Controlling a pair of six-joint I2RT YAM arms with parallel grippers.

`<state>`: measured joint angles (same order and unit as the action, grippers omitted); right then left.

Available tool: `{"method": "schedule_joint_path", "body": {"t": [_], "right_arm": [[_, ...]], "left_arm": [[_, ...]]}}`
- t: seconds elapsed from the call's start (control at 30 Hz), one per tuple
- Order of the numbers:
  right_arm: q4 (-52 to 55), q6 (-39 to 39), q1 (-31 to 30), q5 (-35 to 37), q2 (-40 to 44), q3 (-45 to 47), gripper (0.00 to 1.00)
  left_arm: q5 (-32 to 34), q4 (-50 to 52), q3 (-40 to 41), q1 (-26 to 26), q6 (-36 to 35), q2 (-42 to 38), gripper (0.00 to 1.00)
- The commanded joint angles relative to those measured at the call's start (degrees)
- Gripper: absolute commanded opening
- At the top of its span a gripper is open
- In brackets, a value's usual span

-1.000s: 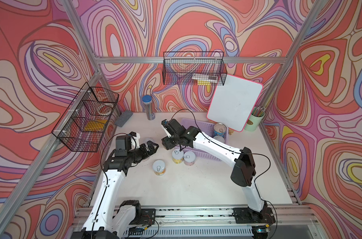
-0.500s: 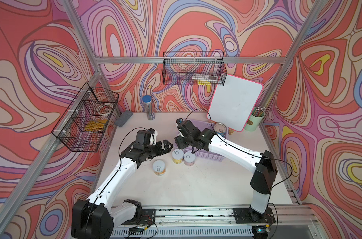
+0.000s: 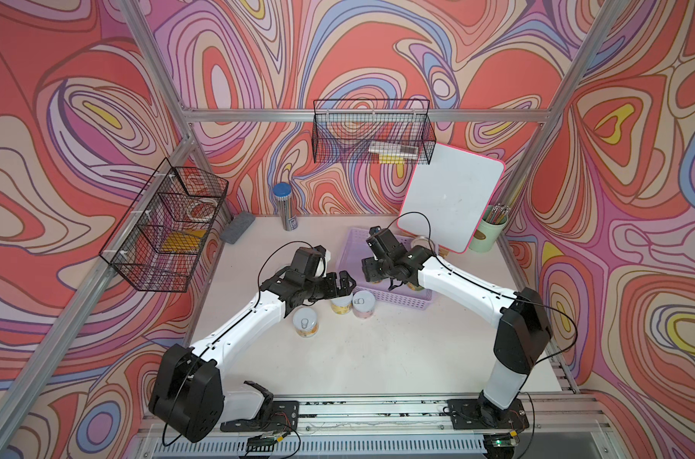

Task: Put the canned food in the basket
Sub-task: Pick up the canned food from the center of the board, then place the canned food in the basket.

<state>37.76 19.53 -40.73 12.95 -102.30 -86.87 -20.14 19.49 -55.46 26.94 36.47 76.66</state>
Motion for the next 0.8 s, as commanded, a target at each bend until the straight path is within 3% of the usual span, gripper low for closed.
{"method": "schedule_joint_path", "body": {"t": [0.0, 0.5, 0.77], "right_arm": [[-2.55, 1.38, 0.26, 2.57, 1.43, -0.01, 0.52], [1.29, 3.68, 0.52, 9.37, -3.38, 0.56, 0.51], [3.73, 7.87, 2.27, 9.21, -3.15, 3.29, 0.51]], "left_arm": [[1.4, -1.71, -1.84, 1.59, -0.33, 1.39, 0.99], [1.38, -2.19, -2.57, 3.77, -0.68, 3.92, 0.99], [1.27, -2.52, -3.14, 4.5, -0.98, 5.28, 0.99]]}}
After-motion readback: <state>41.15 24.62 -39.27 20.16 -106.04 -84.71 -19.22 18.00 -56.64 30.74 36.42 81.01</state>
